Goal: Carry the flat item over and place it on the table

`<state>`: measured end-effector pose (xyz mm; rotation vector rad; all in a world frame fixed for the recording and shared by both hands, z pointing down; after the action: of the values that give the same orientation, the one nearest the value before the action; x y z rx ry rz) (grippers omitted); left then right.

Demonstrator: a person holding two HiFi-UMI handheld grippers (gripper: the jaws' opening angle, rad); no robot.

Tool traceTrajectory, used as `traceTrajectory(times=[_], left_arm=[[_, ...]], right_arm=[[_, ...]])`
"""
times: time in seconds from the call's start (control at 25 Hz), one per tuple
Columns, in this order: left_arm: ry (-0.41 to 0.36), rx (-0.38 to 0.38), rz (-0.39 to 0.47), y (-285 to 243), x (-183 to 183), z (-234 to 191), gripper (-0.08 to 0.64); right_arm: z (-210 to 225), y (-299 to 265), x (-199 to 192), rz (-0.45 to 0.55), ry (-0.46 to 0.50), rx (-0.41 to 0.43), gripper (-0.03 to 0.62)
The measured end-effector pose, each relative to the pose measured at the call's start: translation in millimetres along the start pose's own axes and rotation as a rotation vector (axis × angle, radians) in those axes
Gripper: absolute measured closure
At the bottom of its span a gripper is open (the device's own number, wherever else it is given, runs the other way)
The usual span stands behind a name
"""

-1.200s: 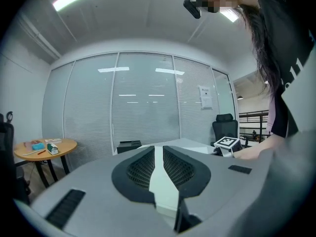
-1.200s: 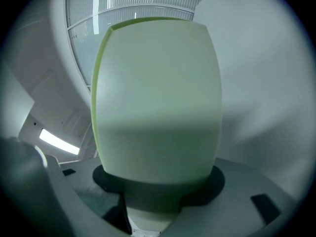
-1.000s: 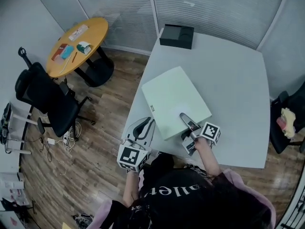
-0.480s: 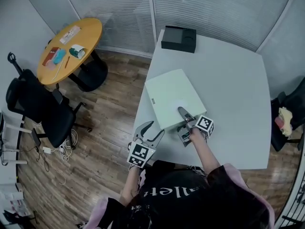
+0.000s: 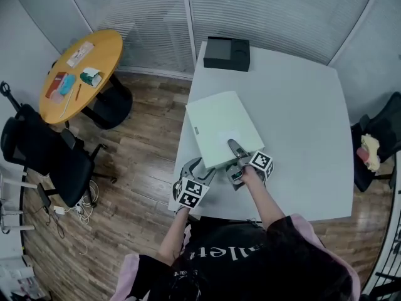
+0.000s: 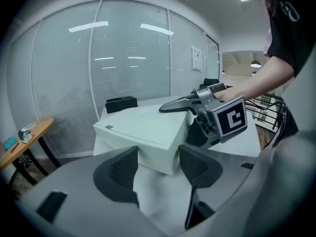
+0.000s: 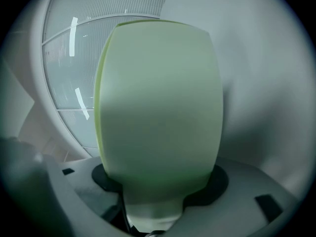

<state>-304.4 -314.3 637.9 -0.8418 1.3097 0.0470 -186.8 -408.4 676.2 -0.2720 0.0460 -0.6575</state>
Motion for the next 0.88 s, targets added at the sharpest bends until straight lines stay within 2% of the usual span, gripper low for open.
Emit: traceTrajectory(times=[0.16, 0.28, 0.44, 0.76, 0.88], left_arm=[[0.001, -0.011, -0.025, -8.9, -6.1, 2.4, 0.258], [0.044, -0.004, -0.029, -14.5, -13.2, 2.2, 0.258], [0.100, 0.009, -0.027, -24.3, -20.4, -1.2, 0.258], [0.121, -0.008, -0.052, -40.4, -23.9, 0.4, 0.258], [0.132, -0.003, -0.070, -43.2, -25.3, 1.4, 0.258]], right_arm=[[9.6, 2.9, -0.8, -0.101, 0.059, -0.053, 0.272], [15.2, 5.1, -3.7, -0.163, 0.100, -0.088, 0.252], [23.0, 13.4, -4.8, -0.192, 0.097, -0.127, 0.238], [39.0, 36.7, -5.3, -0.207, 0.055, -0.184, 0.233], [40.6, 44.5, -8.2, -0.228, 0.072, -0.197, 0.232]])
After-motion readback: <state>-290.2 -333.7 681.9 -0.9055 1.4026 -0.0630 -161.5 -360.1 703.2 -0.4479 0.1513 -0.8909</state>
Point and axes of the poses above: the fingertips, and each gripper's own axes: y backward along the fingers, z to its right, x out of its top, the point moved 3 cm from there along y, backward along the fingers, and after that the axes turned 5 degrees about z, right-handed, at the moved point
